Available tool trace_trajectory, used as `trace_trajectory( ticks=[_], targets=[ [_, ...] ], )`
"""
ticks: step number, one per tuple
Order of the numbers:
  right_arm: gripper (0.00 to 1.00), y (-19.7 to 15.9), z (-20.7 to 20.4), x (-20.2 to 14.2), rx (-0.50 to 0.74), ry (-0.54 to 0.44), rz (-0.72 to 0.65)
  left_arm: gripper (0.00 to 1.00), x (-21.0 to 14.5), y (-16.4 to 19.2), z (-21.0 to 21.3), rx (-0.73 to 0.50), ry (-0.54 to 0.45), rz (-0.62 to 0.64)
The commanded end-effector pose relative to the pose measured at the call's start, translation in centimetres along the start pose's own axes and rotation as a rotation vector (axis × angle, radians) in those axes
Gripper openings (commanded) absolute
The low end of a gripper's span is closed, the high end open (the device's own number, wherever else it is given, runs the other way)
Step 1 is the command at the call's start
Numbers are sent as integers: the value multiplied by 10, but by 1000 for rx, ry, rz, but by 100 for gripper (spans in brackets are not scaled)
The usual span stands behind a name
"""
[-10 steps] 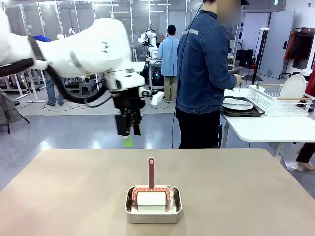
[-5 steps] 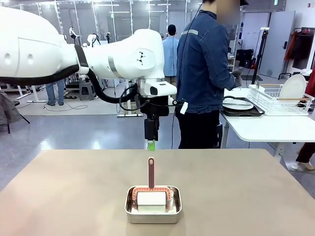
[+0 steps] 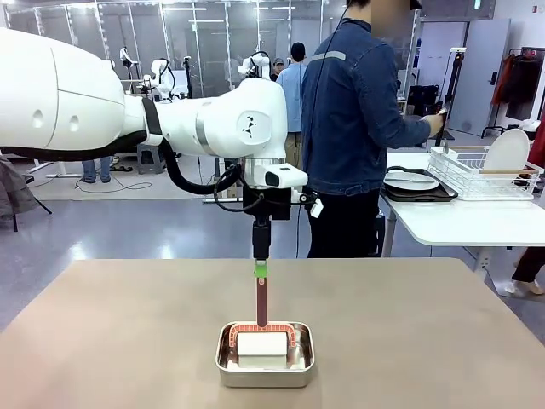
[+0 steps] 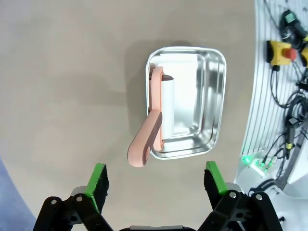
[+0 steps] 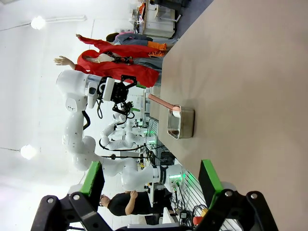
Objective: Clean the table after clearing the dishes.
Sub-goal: When the right (or left) Handle tray is removed, use the right hand (or left hand) to clean the right (or left) side of the table with the Lint Roller.
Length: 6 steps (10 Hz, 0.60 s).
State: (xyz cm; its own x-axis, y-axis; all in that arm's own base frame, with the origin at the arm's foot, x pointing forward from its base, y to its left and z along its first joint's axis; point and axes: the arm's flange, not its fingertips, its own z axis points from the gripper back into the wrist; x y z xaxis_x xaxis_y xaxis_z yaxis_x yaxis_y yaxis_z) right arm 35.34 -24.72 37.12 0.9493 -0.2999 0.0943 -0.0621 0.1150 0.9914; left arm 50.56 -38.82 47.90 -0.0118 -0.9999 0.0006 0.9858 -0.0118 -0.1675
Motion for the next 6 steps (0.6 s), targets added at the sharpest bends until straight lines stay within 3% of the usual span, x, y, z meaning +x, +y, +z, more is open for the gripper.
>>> trace_trajectory(
  ticks=[1, 6],
  targets=[
    [100, 4, 0, -1, 4, 0, 3, 100, -4, 1, -19, -10, -9, 15],
    [100, 4, 0, -1, 4, 0, 3, 100, 2, 4, -51, -97, -20, -21]
  ],
)
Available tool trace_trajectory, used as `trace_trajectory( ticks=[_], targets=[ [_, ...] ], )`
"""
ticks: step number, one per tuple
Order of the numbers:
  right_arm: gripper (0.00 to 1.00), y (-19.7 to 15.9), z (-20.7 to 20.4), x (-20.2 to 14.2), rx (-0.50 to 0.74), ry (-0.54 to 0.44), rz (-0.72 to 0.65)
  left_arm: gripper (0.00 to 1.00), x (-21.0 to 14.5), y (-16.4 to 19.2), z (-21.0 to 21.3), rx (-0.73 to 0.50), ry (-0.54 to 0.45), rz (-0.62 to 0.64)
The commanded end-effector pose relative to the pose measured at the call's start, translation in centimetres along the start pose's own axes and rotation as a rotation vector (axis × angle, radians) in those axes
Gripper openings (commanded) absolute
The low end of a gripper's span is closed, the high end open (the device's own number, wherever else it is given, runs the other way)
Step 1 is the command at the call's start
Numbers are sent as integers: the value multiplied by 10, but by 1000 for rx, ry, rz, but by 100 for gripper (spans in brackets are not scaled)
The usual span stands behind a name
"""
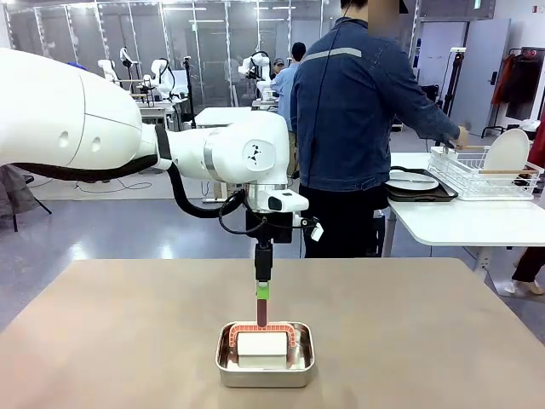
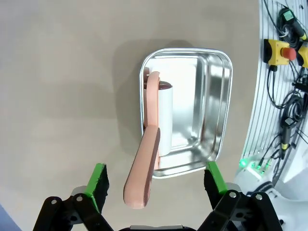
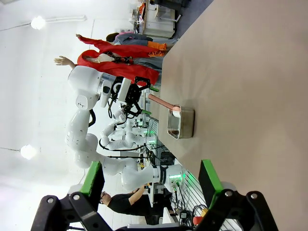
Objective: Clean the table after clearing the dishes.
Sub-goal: When the right (or left) Handle tray is removed, use the right hand (or left hand) to clean the right (or left) side of the table with the Lint Roller.
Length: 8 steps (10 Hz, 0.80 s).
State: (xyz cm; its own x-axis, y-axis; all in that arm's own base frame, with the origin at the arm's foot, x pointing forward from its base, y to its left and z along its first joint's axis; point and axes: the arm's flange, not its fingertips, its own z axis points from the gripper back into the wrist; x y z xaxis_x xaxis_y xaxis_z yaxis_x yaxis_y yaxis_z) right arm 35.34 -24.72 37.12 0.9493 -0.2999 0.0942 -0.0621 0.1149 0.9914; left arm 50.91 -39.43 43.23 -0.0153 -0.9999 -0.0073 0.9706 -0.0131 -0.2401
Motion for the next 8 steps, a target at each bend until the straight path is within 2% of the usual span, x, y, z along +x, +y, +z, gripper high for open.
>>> trace_trajectory(
  ticks=[1, 6, 8],
  targets=[
    [100, 4, 0, -1, 4, 0, 3, 100, -3, -7, -19, -71, -27, -36],
    [100, 4, 0, -1, 4, 0, 3, 100, -5, -9, -29, -97, -12, -37],
    [100, 4, 0, -1, 4, 0, 3, 72, -10, -8, -26, -94, -8, -28]
  ],
)
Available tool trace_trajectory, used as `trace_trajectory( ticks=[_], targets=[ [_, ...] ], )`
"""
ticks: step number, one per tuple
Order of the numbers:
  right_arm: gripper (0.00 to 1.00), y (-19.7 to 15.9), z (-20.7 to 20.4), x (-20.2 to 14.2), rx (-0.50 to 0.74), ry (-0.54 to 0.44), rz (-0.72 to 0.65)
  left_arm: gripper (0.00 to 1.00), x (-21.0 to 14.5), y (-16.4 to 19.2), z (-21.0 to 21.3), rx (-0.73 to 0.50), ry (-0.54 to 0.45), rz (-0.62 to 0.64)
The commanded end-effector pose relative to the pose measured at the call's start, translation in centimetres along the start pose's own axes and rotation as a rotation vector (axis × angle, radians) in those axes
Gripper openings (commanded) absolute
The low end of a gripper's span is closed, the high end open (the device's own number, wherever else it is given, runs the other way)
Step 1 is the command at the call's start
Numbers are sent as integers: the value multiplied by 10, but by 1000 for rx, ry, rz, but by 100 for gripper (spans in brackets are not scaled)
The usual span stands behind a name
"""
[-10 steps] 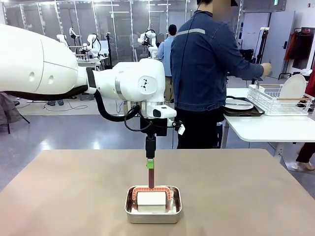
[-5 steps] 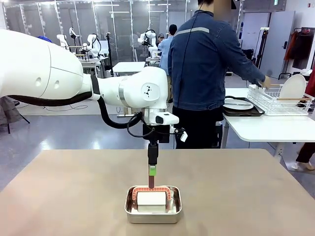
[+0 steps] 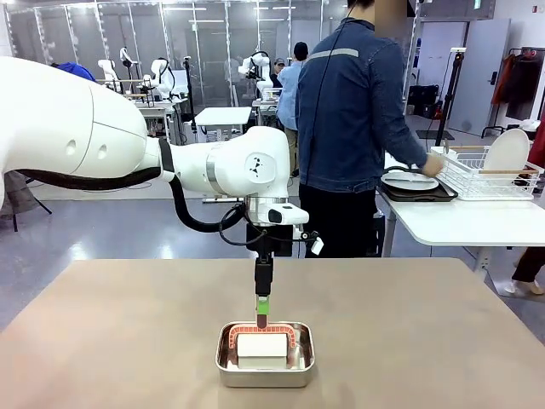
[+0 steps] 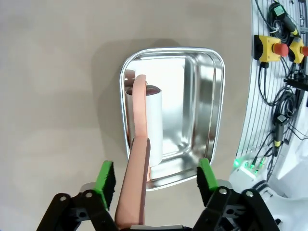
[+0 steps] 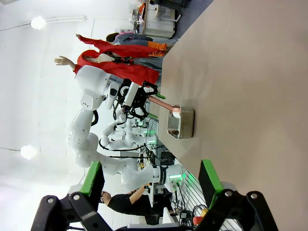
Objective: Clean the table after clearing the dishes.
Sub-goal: When the right (or left) Handle tray is removed, use the right hand (or left hand) to clean the right (or left) side of the table with the Lint Roller.
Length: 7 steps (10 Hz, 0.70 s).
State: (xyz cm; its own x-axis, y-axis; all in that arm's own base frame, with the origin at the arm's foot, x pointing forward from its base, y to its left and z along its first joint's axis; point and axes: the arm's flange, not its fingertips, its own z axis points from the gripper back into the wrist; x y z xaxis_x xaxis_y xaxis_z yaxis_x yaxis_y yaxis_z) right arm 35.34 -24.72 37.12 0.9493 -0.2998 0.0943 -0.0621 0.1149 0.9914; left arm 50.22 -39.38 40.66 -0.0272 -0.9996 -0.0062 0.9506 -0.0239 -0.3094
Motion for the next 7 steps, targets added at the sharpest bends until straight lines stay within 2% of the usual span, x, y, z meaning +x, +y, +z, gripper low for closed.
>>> trace_trajectory(
  ticks=[1, 3, 4, 7],
  targets=[
    [100, 4, 0, -1, 4, 0, 3, 57, -10, -7, 0, -24, -13, -17],
    [100, 4, 0, -1, 4, 0, 3, 8, -10, -6, -2, -30, 8, -18],
    [100, 4, 0, -1, 4, 0, 3, 0, -9, -6, 0, -25, 1, -27],
    [100, 4, 0, -1, 4, 0, 3, 0, -9, -7, 4, -21, -6, -26]
  ],
)
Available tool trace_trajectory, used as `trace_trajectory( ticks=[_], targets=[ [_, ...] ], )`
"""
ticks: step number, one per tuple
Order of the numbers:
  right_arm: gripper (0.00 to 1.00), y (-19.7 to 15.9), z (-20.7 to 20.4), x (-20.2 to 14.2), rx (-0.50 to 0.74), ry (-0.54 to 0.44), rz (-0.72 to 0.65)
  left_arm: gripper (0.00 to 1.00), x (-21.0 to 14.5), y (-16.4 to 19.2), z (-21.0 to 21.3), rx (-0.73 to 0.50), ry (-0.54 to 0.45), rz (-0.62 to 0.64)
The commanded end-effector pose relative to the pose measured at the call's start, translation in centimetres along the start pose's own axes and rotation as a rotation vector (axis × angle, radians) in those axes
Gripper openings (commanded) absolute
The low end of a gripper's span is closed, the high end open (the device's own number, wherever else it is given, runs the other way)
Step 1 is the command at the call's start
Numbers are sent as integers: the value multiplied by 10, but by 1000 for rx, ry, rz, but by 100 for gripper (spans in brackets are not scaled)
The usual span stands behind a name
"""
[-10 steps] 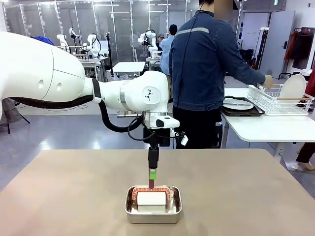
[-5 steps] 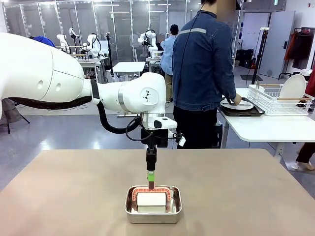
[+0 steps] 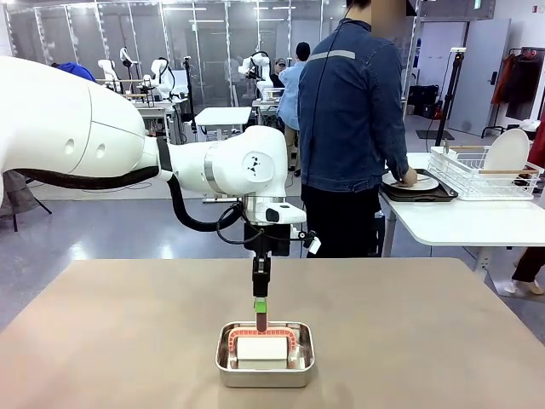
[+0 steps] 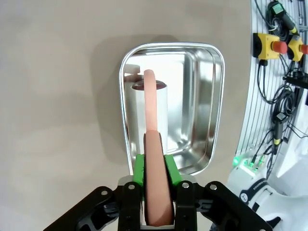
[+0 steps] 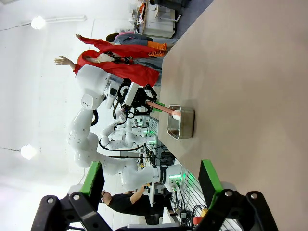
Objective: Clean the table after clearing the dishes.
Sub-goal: When the right (or left) Handle tray is removed, use the right hand (or left hand) to clean the right (or left) side of the table with the Lint Roller.
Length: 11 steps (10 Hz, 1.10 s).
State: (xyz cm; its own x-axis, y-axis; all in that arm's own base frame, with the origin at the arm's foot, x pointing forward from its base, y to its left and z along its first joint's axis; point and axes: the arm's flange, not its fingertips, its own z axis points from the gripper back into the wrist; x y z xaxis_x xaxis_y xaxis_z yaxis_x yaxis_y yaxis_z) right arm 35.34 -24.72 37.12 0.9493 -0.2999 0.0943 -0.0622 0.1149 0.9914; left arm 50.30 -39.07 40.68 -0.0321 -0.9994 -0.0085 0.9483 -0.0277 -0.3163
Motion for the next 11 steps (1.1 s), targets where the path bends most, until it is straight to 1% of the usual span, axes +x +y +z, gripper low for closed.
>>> trace_trajectory(
  ticks=[1, 2, 3, 4, 5, 6, 7, 8, 9, 10, 11],
  targets=[
    [100, 4, 0, -1, 4, 0, 3, 0, -7, -9, 5, -13, -13, -18],
    [100, 4, 0, -1, 4, 0, 3, 0, -9, -11, 8, -18, -19, -9],
    [100, 4, 0, -1, 4, 0, 3, 0, -14, -19, 16, -18, -48, 26],
    [100, 4, 0, -1, 4, 0, 3, 0, -23, -36, 34, -18, -85, 30],
    [100, 4, 0, -1, 4, 0, 3, 0, -38, -58, 57, 40, -103, 72],
    [100, 4, 0, -1, 4, 0, 3, 0, -58, -78, 75, 47, -156, 130],
    [100, 4, 0, -1, 4, 0, 3, 0, -80, -97, 86, 44, -194, 223],
    [100, 4, 0, -1, 4, 0, 3, 0, -113, -113, 94, 68, -245, 402],
    [100, 4, 0, -1, 4, 0, 3, 0, -148, -124, 94, 60, -323, 601],
    [100, 4, 0, -1, 4, 0, 3, 0, -183, -127, 83, 12, -409, 792],
    [100, 4, 0, -1, 4, 0, 3, 0, -212, -123, 63, -52, -487, 928]
  ],
)
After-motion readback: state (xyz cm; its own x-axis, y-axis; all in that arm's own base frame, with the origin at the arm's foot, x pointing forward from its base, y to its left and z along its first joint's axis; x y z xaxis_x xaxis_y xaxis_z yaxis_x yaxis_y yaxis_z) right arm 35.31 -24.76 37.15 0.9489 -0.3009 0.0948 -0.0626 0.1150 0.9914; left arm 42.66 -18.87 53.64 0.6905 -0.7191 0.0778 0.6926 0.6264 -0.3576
